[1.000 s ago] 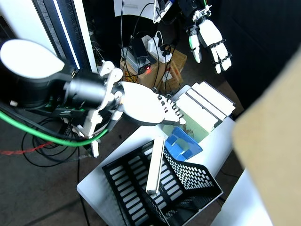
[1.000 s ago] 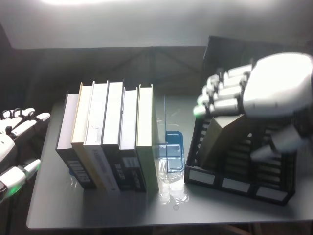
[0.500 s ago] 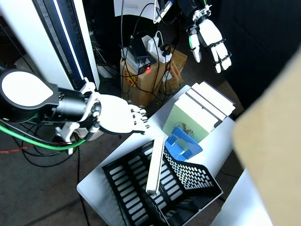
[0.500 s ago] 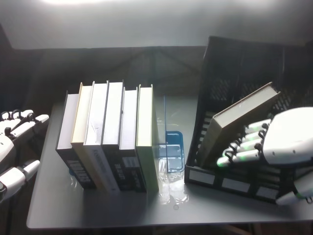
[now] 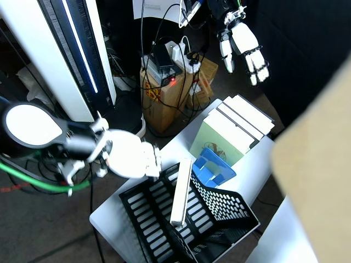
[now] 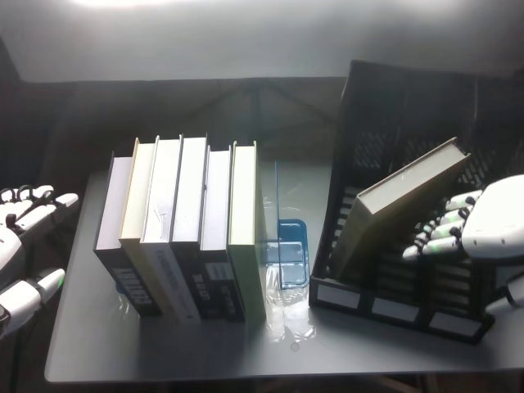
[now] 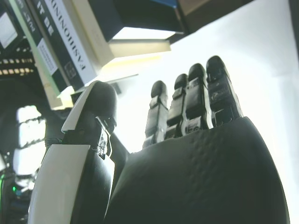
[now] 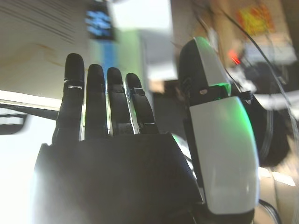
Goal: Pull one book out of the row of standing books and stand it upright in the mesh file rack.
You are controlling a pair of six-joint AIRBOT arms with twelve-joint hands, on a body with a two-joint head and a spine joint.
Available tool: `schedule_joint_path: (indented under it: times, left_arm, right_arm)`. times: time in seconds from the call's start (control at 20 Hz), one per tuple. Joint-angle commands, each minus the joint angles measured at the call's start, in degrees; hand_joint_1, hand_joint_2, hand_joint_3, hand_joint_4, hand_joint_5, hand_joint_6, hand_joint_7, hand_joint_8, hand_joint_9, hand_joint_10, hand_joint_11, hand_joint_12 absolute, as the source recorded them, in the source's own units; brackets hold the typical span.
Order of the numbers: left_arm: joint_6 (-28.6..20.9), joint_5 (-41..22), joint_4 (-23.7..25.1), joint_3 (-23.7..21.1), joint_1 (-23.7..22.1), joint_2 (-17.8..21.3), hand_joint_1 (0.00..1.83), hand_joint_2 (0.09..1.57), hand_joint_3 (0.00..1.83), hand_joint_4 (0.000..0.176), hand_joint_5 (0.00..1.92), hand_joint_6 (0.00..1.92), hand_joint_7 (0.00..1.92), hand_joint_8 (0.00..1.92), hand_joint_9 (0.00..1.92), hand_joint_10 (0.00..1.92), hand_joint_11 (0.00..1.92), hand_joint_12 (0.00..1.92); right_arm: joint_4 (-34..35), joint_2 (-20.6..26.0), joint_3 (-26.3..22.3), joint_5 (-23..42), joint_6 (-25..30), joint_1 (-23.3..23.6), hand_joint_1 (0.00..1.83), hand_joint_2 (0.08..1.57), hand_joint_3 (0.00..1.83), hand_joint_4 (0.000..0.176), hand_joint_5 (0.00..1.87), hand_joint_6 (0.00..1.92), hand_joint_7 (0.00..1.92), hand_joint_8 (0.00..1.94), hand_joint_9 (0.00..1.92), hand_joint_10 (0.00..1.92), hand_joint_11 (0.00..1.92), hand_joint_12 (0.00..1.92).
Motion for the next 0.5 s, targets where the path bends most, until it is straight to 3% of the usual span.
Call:
schedule_joint_path:
  times: [0.0,0.05,0.1,0.15,0.2,0.25,0.3,0.35,0.4,0.45]
  left_arm:
    - [-0.09,-6.63,0.25,0.01,0.09,0.04,0.60,1.47,0.00,0.075,0.09,0.00,0.00,0.00,0.00,0.00,0.00,0.00]
    - [-0.10,-6.62,0.25,0.01,0.08,0.03,0.60,1.47,0.00,0.075,0.09,0.00,0.00,0.00,0.00,0.00,0.00,0.00]
    - [-0.10,-6.62,0.25,0.01,0.08,0.02,0.64,1.46,0.00,0.067,0.10,0.00,0.00,0.00,0.00,0.00,0.00,0.00]
    - [-0.10,-6.66,0.26,-0.01,0.08,0.04,0.64,1.46,0.00,0.072,0.10,0.00,0.00,0.00,0.00,0.00,0.00,0.00]
    - [-0.13,-6.66,0.27,-0.02,0.07,0.04,0.62,1.47,0.00,0.071,0.09,0.00,0.00,0.00,0.00,0.00,0.00,0.00]
    - [-0.18,-6.67,0.27,-0.02,0.07,0.04,0.63,1.46,0.00,0.070,0.09,0.00,0.00,0.00,0.00,0.00,0.00,0.00]
    - [-0.18,-6.67,0.26,-0.02,0.07,0.04,0.62,1.47,0.00,0.074,0.09,0.00,0.00,0.00,0.00,0.00,0.00,0.00]
    - [-0.18,-6.67,0.26,-0.02,0.07,0.04,0.61,1.47,0.00,0.084,0.09,0.00,0.00,0.00,0.00,0.00,0.00,0.00]
    - [-0.20,-6.66,0.26,0.00,0.07,0.04,0.61,1.47,0.00,0.084,0.09,0.00,0.00,0.00,0.00,0.00,0.00,0.00]
    - [-0.26,-6.62,0.26,0.01,0.07,0.04,0.61,1.47,0.00,0.084,0.09,0.00,0.00,0.00,0.00,0.00,0.00,0.00]
  right_arm:
    - [-0.13,-0.59,0.83,-1.73,0.14,0.17,0.81,1.19,0.00,0.000,0.10,0.02,0.11,0.00,0.08,0.03,0.00,0.67]
    - [-3.28,-1.56,2.12,-2.95,2.57,0.17,0.81,1.19,0.00,0.000,0.10,0.02,0.11,0.00,0.08,0.03,0.00,0.67]
    - [-5.95,-2.46,3.22,-3.51,4.95,0.17,0.86,1.18,0.00,0.000,0.13,0.02,0.13,0.01,0.14,0.05,0.00,0.99]
    - [-7.39,-3.38,4.60,-4.30,6.11,0.01,0.86,1.19,0.00,0.000,0.13,0.01,0.13,0.00,0.15,0.05,0.00,1.16]
    - [-7.89,-4.04,5.35,-5.32,6.14,-0.03,0.84,1.18,0.00,0.018,0.11,0.00,0.12,0.00,0.15,0.05,0.00,1.26]
    - [-8.57,-4.93,6.62,-6.82,6.14,-0.01,0.85,1.18,0.00,0.004,0.12,0.01,0.10,0.00,0.13,0.04,0.00,1.27]
    - [-8.93,-5.51,7.34,-7.39,6.14,0.10,0.82,1.19,0.00,0.012,0.11,0.00,0.08,0.00,0.11,0.03,0.00,1.17]
    - [-9.38,-6.15,8.25,-7.76,6.14,0.48,0.82,1.20,0.00,0.013,0.13,0.01,0.09,0.00,0.09,0.01,0.00,0.90]
    - [-10.25,-6.77,9.04,-8.28,6.15,1.03,0.82,1.20,0.00,0.013,0.13,0.01,0.09,0.00,0.09,0.01,0.00,0.90]
    - [-11.46,-7.29,9.68,-8.95,6.17,1.56,0.80,1.20,0.00,0.022,0.12,0.00,0.08,0.00,0.08,0.01,0.00,0.76]
